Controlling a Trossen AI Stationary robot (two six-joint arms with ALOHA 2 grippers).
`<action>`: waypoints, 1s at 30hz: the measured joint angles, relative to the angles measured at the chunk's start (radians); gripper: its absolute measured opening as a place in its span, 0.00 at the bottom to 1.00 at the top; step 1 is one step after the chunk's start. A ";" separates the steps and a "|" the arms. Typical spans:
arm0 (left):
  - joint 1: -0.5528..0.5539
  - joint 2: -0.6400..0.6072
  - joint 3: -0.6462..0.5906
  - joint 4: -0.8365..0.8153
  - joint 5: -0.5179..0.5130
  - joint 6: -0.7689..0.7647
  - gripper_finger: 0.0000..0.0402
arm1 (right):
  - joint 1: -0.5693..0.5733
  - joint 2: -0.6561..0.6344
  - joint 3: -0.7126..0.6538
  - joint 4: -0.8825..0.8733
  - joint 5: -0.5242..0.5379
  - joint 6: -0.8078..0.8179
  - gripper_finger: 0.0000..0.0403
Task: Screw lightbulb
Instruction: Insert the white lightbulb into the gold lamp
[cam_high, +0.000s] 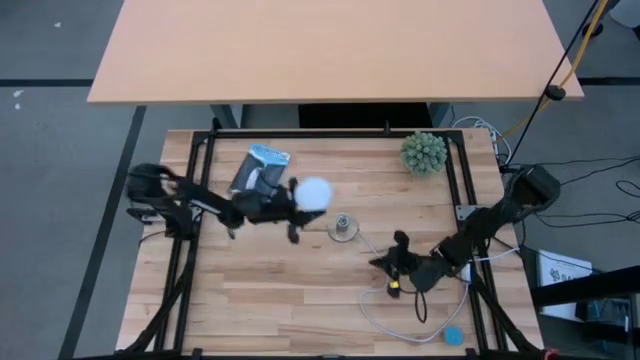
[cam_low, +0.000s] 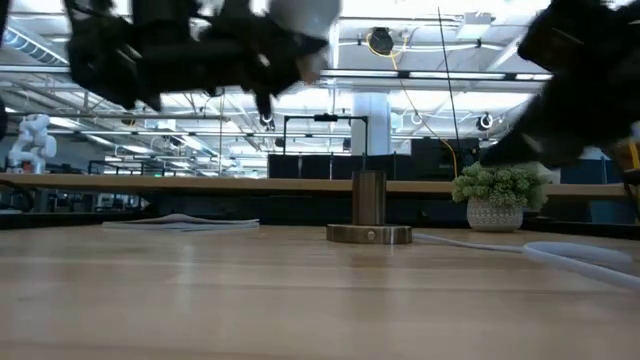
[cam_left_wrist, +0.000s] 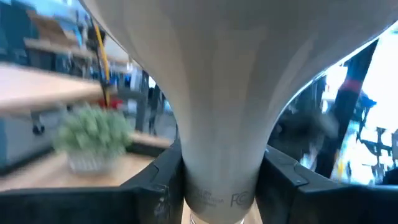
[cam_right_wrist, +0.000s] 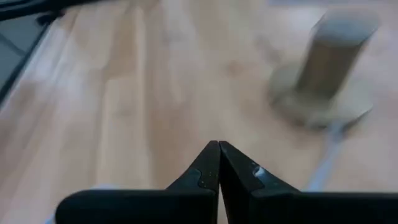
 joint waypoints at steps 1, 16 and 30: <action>-0.008 0.060 0.037 -0.003 -0.004 0.001 0.35 | -0.018 -0.028 0.000 -0.014 0.026 -0.032 0.00; 0.048 0.328 0.330 -0.084 0.240 0.051 0.35 | -0.165 -0.146 -0.001 -0.006 0.082 -0.033 0.00; 0.070 0.328 0.330 -0.144 0.247 0.053 0.45 | -0.216 -0.148 -0.001 0.011 0.086 -0.032 0.13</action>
